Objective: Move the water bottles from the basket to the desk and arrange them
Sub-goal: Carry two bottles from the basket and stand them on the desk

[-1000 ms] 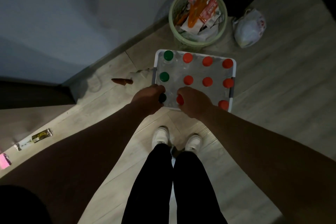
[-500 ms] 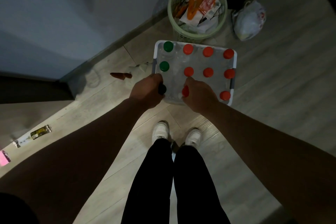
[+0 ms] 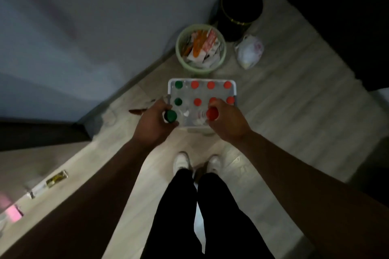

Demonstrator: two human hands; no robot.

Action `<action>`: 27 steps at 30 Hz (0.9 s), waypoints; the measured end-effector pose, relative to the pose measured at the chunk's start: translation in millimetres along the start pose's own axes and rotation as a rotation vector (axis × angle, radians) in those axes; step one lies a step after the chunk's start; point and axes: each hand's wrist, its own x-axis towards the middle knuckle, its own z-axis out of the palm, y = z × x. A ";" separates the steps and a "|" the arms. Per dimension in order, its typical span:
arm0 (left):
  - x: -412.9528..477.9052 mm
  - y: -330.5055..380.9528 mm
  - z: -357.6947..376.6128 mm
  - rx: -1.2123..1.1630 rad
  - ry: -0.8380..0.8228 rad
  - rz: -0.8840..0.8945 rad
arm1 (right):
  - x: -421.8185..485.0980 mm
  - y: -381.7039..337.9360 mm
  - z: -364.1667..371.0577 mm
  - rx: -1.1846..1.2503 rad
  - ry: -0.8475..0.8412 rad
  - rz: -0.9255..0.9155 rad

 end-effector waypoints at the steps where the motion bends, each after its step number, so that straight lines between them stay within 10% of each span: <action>1: -6.4 9.4 -10.0 -0.008 0.002 0.021 | -6.0 -6.0 -10.9 0.001 0.022 -0.012; 27: -156.6 161.6 -164.1 -0.333 0.616 0.022 | -86.9 -148.4 -208.5 0.528 0.225 -0.281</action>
